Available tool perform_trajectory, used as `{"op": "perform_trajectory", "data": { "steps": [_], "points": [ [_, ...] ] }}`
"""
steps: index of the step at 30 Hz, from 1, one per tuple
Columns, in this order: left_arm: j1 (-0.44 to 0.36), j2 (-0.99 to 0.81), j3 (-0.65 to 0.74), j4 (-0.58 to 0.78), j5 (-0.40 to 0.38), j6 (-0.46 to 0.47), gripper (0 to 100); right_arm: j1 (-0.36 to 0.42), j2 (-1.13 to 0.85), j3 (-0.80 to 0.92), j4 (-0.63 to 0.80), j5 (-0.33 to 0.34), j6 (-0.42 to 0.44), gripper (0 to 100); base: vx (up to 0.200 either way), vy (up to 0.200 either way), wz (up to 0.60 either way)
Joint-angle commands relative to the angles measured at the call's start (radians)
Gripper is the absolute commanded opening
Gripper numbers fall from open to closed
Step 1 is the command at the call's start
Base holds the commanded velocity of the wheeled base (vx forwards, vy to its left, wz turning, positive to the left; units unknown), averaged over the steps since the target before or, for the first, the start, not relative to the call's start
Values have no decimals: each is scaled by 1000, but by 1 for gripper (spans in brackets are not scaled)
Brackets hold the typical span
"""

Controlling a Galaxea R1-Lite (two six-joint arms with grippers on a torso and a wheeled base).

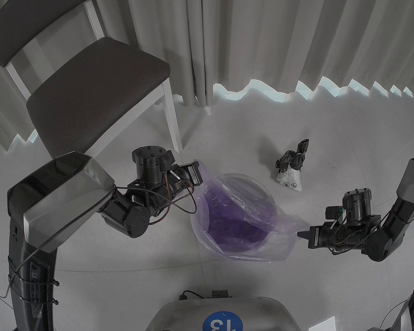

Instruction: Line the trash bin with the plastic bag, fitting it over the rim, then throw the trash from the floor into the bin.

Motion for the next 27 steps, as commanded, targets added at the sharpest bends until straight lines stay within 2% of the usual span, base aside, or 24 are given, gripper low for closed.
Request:
{"op": "perform_trajectory", "data": {
  "steps": [1, 8, 13, 17, 27],
  "points": [
    [-23, -21, -33, 10, 1, -1, 0, -37, -32, -11, 1, 1, -3, 0, 0, 0, 0],
    [-65, -59, 29, -2, 7, -2, 0, -84, -22, -43, 2, 2, -4, 0, 0, 0, 0],
    [-39, -31, 26, 0, -1, -10, 0, -86, -23, -34, 2, 4, -6, 0, 0, 0, 0],
    [-11, -39, 44, 10, 1, -10, 0, -20, -32, 1, 1, 4, -4, 0, 0, 0, 0],
    [42, -120, 194, 7, -5, -5, 0, 87, -32, 53, -1, 1, -3, 0, 0, 0, 0]
  ]
}}
